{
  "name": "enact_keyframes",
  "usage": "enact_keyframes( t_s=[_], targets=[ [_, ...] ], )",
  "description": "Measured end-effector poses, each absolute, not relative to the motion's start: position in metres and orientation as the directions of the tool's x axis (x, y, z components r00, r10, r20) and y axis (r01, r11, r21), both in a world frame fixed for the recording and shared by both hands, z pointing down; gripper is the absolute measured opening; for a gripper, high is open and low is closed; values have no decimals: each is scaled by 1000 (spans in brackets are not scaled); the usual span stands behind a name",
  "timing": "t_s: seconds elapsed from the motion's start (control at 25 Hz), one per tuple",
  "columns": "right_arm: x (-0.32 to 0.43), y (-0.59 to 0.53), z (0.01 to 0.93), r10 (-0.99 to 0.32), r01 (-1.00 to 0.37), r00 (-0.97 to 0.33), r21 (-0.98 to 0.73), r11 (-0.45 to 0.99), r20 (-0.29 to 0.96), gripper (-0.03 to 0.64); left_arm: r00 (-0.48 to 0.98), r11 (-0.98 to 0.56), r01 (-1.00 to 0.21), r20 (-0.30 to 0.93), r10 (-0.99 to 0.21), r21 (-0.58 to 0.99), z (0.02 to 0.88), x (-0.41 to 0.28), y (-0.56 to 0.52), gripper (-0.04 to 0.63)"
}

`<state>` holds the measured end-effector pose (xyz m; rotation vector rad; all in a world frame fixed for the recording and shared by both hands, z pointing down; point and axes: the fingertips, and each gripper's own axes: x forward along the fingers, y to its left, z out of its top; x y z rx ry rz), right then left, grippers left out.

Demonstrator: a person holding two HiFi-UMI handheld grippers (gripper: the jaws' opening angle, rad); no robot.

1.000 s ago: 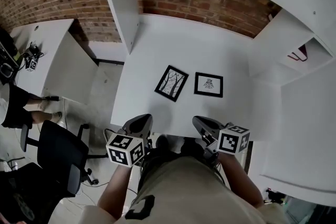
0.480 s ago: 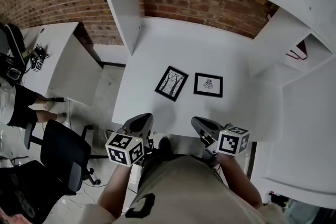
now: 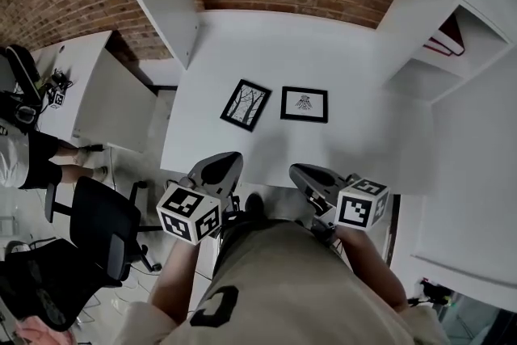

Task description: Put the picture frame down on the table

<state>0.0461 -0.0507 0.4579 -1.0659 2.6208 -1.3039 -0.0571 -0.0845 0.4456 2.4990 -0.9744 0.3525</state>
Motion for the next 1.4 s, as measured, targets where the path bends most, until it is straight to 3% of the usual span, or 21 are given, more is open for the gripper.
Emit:
enact_keyframes(
  t_s=[1.04, 1.4],
  targets=[
    [111, 49, 473, -547, -495, -807, -762, 417, 225, 5, 762, -729, -620, 443, -472, 289, 448, 32, 18, 4],
    [92, 87, 483, -450, -399, -872, -810, 429, 191, 5, 741, -707, -642, 474, -476, 295, 447, 28, 61, 3]
  ],
)
